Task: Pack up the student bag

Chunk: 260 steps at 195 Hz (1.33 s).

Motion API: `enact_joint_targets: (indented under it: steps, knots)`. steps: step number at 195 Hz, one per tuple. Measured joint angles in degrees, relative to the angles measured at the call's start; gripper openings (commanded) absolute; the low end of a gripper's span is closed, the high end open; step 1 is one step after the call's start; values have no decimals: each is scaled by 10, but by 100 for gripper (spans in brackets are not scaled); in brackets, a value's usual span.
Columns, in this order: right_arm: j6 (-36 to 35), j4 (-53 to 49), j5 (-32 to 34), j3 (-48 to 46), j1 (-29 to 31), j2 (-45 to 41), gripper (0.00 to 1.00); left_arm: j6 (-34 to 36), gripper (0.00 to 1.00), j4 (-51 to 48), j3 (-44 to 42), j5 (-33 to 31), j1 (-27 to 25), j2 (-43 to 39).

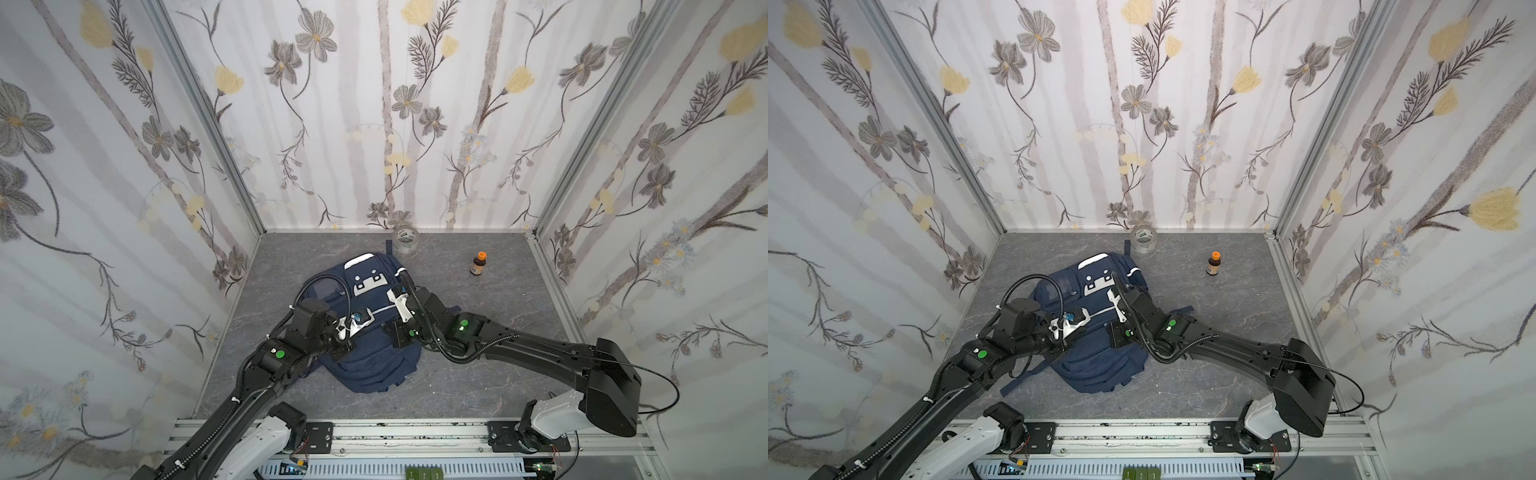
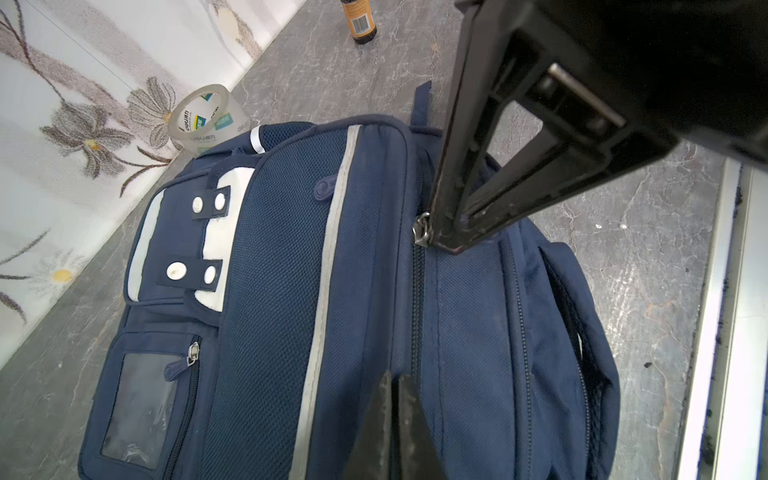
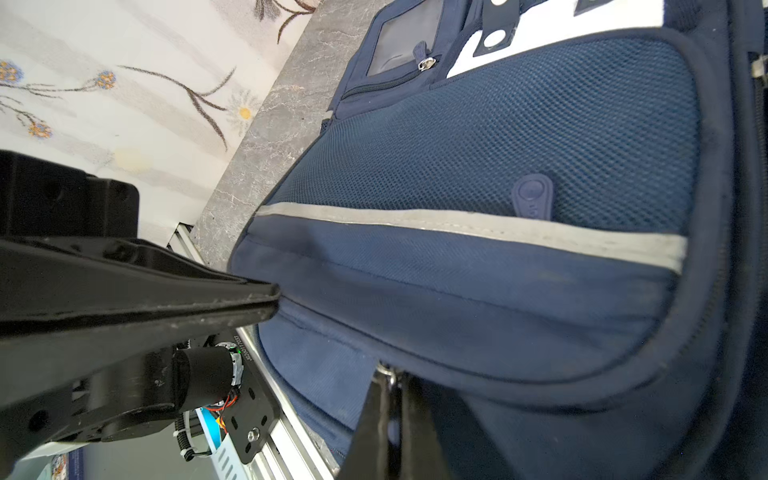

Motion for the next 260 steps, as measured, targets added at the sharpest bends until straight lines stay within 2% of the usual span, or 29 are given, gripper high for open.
enact_joint_targets:
  steps: [10, 26, 65, 104, 165, 172, 177, 185, 225, 260]
  knots:
    - [-3, 0, 0, 3, 9, 5, 0, -16, 37, -1, 9, 9, -3, 15]
    - [-5, 6, 0, 5, 19, 9, 0, -32, 29, 1, 21, 22, -10, 33]
    - [-4, 19, -2, 5, 22, 12, 0, -45, 0, 10, 23, 26, -16, 54]
    - [-4, 24, -2, -10, 21, 0, 0, -35, 0, 13, 19, 14, -19, 47]
    - [3, 58, -10, -59, -6, -20, 0, -8, 0, 36, -43, -42, -18, -49]
    - [7, 60, -11, -59, -5, -20, 0, -8, 16, 36, -45, -42, -18, -52]
    - [9, 61, -10, -57, -3, -20, 0, -7, 33, 37, -45, -41, -17, -51]
    - [10, 61, -8, -53, 2, -18, 0, -8, 42, 35, -42, -40, -17, -47]
    - [15, 68, -3, -23, 33, 5, 0, -30, 42, 46, -6, -4, -16, -7]
    - [16, 65, -1, -9, 36, 15, 0, -37, 36, 47, -2, 5, -17, 15]
